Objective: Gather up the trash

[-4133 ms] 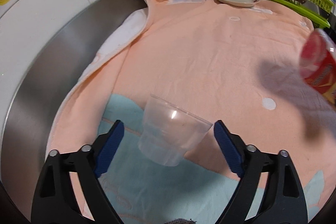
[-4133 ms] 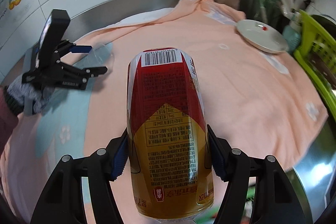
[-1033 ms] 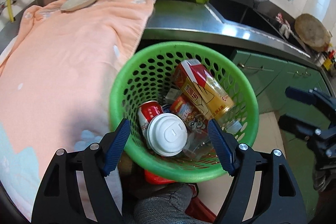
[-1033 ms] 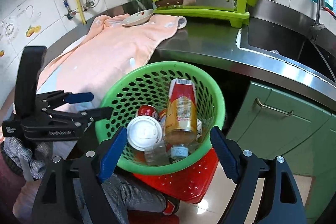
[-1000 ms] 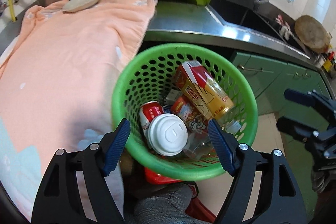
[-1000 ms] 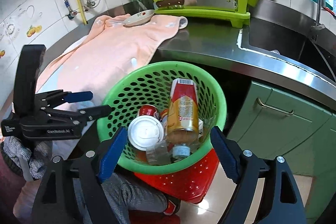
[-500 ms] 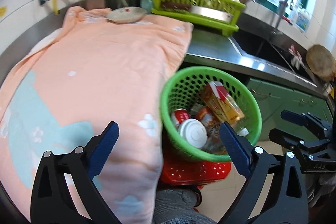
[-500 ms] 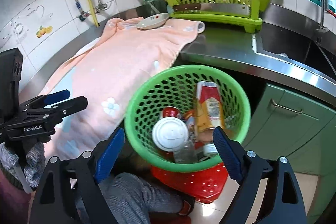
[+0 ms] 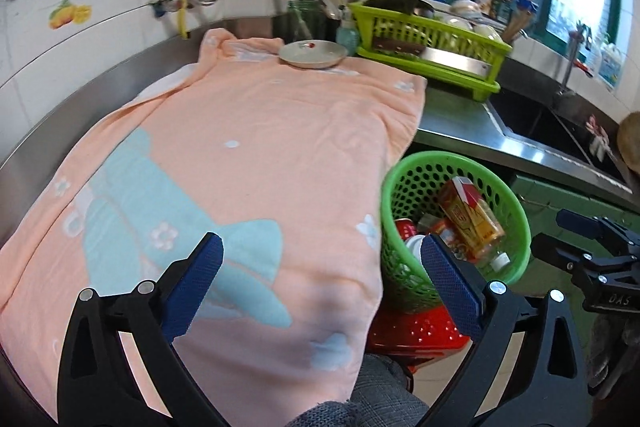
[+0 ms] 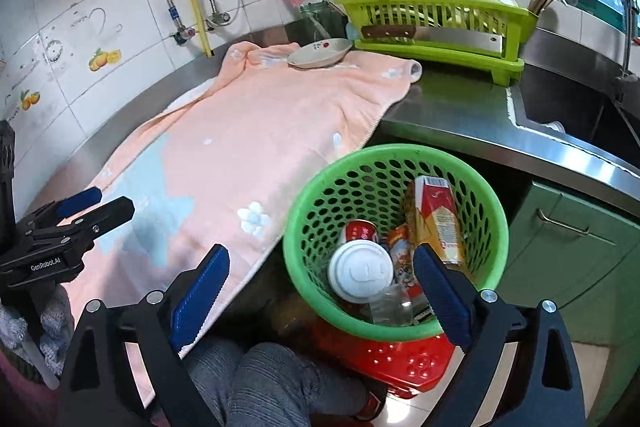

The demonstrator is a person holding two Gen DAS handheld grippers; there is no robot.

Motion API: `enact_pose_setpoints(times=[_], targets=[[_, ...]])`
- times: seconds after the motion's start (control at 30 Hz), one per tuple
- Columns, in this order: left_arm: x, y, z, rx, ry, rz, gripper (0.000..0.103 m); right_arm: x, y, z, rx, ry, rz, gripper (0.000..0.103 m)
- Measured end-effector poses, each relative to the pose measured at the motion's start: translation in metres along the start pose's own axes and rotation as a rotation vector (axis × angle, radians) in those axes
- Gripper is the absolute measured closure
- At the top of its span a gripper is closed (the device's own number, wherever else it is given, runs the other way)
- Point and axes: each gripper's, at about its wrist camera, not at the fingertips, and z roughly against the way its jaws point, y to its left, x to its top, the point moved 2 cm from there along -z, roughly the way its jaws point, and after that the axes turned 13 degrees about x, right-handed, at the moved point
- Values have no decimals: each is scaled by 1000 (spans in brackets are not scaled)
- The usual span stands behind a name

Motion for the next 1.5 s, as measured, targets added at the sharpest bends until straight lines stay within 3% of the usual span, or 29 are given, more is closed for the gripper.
enact_pose_setpoints(times=[0.5,1.5], targets=[[-10,40,18,89,-20,86,5,6,20,-3,5,-8,26,13],[-15,43,29,83,-24,79,5,4,25,9,-9,-24,33,12]])
